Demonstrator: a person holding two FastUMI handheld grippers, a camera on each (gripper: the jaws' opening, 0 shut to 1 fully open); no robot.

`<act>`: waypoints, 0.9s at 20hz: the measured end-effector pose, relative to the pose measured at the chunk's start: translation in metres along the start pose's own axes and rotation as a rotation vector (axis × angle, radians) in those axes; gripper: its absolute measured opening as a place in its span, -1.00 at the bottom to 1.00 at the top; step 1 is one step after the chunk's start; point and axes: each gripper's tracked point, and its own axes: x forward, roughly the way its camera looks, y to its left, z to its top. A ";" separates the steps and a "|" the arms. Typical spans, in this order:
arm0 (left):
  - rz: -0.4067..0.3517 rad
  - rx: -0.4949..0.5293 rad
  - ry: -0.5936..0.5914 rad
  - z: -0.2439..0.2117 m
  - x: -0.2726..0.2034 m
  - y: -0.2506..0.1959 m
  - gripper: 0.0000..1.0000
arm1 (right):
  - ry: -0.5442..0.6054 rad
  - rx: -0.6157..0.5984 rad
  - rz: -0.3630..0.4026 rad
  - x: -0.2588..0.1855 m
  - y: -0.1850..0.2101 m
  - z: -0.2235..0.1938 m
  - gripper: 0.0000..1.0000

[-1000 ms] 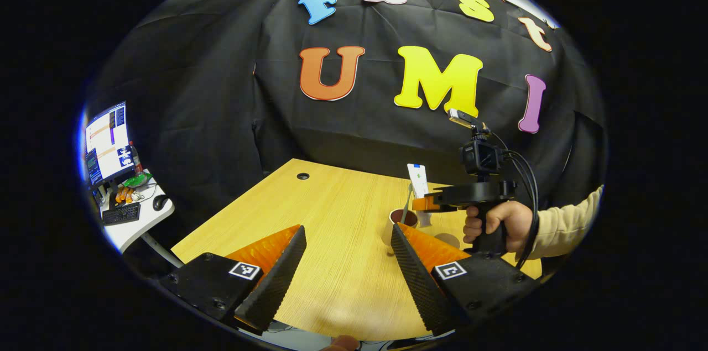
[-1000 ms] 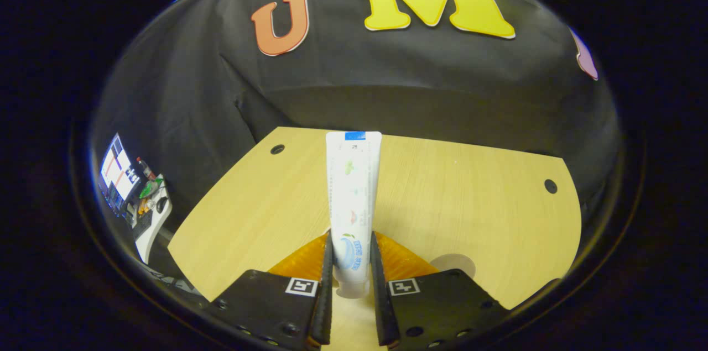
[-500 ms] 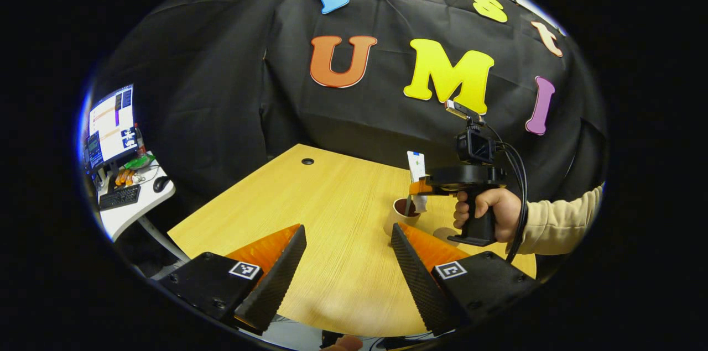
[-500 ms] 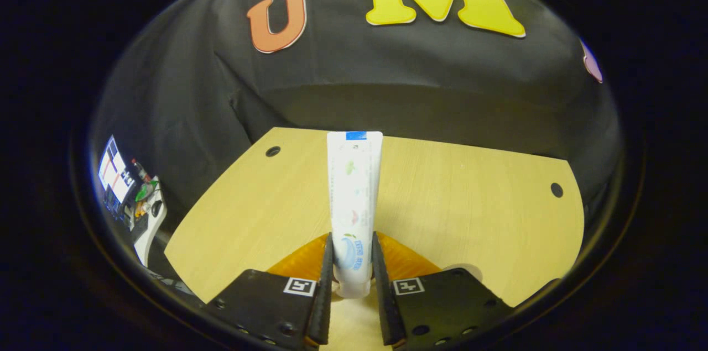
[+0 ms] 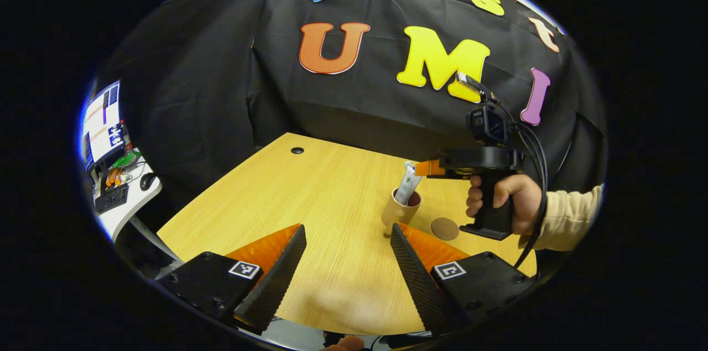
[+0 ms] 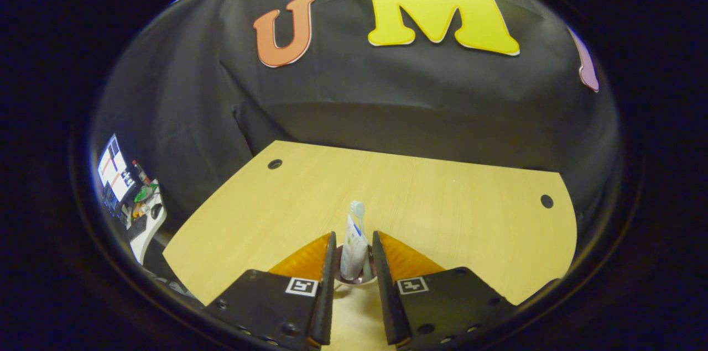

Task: Put the toothbrush and toothpaste on the desktop into the cup, then pick up the cup and place it on the coaster on the desktop.

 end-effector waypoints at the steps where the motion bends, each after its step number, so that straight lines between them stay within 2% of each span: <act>1: -0.015 0.023 0.009 -0.001 0.008 -0.003 0.96 | -0.005 0.005 0.002 -0.008 -0.001 0.000 -0.26; 5: -0.101 0.090 0.061 -0.005 0.051 -0.019 0.96 | -0.061 -0.019 0.041 -0.055 -0.009 0.004 -0.13; 8: -0.168 0.083 0.134 -0.013 0.086 -0.035 0.96 | -0.138 -0.054 0.043 -0.097 -0.026 0.014 0.54; 10: -0.198 0.087 0.188 -0.018 0.107 -0.044 0.96 | -0.207 -0.088 0.023 -0.126 -0.036 0.024 0.64; 12: -0.225 0.105 0.237 -0.023 0.125 -0.052 0.96 | -0.251 -0.104 -0.011 -0.153 -0.049 0.029 0.88; 18: -0.285 0.215 0.422 -0.039 0.173 -0.076 0.96 | -0.293 -0.042 -0.097 -0.222 -0.083 0.014 0.92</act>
